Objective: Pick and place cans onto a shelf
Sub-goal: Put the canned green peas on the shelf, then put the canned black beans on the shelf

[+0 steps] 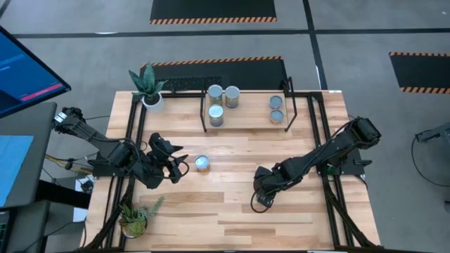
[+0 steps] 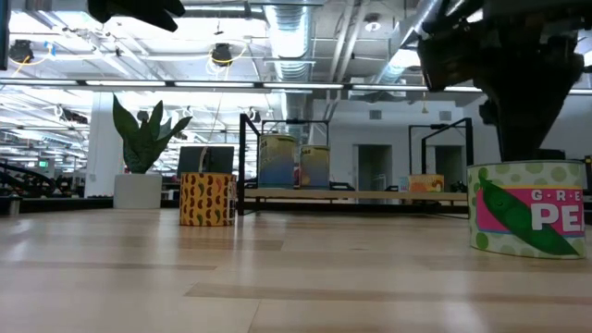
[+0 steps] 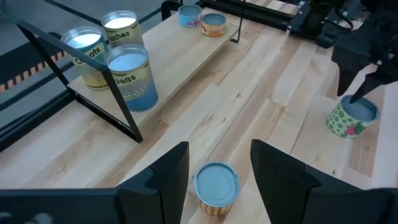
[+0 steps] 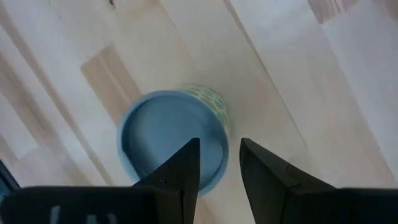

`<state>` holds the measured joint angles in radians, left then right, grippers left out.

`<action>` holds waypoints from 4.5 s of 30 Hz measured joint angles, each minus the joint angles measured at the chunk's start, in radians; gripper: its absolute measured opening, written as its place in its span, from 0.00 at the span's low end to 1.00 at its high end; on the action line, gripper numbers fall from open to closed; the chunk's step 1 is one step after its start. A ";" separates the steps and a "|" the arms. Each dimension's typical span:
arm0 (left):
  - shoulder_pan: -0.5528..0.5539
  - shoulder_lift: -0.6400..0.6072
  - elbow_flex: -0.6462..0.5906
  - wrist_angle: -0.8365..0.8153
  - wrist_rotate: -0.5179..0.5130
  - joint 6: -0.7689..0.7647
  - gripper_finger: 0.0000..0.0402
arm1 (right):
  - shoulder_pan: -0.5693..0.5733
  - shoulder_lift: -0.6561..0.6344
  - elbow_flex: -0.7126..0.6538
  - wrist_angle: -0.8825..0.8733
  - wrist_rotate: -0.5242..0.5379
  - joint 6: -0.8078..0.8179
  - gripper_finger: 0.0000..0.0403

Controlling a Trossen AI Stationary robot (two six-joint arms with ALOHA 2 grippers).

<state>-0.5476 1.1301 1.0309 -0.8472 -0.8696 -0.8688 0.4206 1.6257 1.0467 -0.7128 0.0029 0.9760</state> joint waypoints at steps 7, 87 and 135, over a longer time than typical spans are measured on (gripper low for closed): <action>0.000 0.000 0.000 0.000 -0.001 0.000 0.41 | 0.003 -0.004 -0.056 0.068 -0.037 0.003 0.32; 0.000 0.000 0.000 0.001 -0.084 -0.064 0.41 | -1.091 0.232 0.496 -0.160 0.112 -0.724 0.03; 0.000 0.000 0.000 0.001 -0.023 -0.079 0.41 | -0.825 0.125 0.549 -0.324 -0.187 -0.759 0.18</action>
<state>-0.5476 1.1301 1.0309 -0.8467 -0.8928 -0.9474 -0.4048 1.7509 1.5957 -1.0363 -0.1846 0.2172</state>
